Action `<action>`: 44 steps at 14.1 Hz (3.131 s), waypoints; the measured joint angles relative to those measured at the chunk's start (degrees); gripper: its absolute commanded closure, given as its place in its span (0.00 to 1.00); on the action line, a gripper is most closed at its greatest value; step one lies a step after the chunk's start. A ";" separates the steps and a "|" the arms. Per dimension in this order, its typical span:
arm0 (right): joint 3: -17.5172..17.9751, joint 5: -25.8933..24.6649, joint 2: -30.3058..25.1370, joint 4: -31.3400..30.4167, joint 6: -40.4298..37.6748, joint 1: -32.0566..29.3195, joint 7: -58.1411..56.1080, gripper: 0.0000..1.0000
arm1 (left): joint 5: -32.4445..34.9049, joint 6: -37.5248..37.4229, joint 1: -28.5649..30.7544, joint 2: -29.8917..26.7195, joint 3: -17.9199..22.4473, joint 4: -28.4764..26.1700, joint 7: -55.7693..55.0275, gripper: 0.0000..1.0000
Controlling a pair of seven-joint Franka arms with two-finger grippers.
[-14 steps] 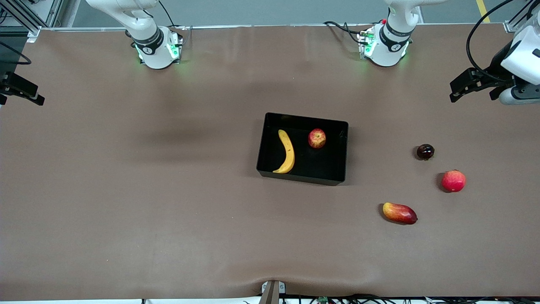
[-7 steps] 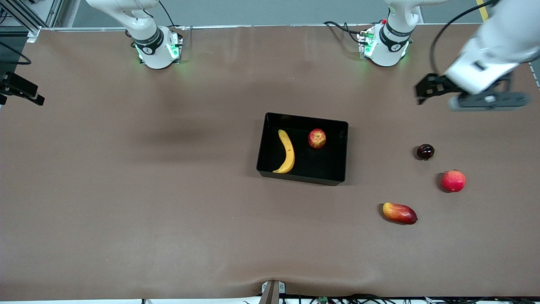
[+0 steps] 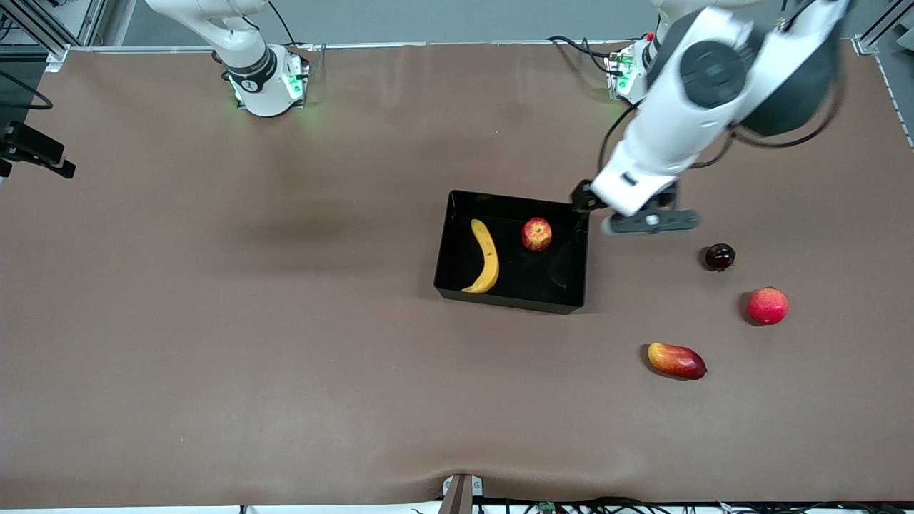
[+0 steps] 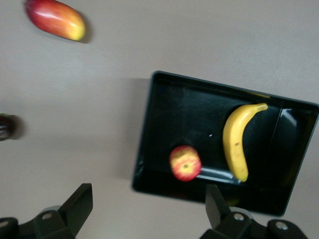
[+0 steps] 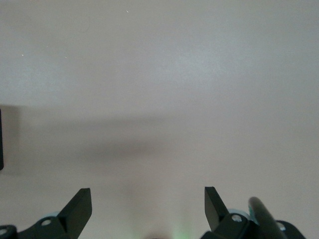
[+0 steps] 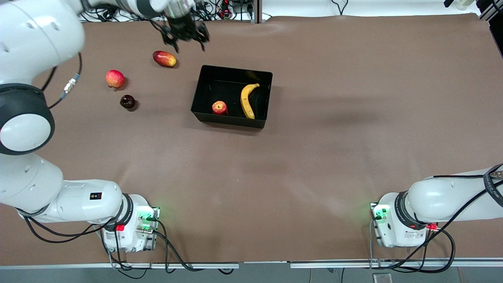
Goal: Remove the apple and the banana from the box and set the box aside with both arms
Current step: 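Lower the left gripper into the box and grasp the apple, then lift the apple out of the box and carry it toward the plum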
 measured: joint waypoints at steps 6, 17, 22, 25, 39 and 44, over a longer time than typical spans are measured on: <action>-0.01 0.00 0.06 0.74 0.33 0.00 0.00 0.00 | 0.38 17.75 -4.76 5.35 -0.15 -13.09 -5.95 0.00; -0.06 0.00 2.32 0.77 1.61 -0.85 0.00 0.00 | 9.93 30.04 -5.72 19.88 -0.08 -17.18 -7.85 0.35; -0.08 0.02 7.68 0.75 5.37 -4.10 -0.22 0.00 | 9.96 29.29 -6.28 20.06 -0.11 -16.72 -8.24 1.00; 0.43 0.04 11.05 0.69 6.97 -4.06 -0.43 0.00 | 10.27 20.55 -6.15 18.52 -0.12 -12.00 -11.44 1.00; 1.30 0.05 17.23 0.86 14.83 -2.15 -0.57 0.00 | 10.52 -3.15 17.13 15.71 0.31 9.76 11.11 1.00; 1.35 0.05 17.43 0.88 14.98 -1.00 -0.58 0.00 | 16.50 0.52 22.91 19.39 0.32 5.92 14.00 1.00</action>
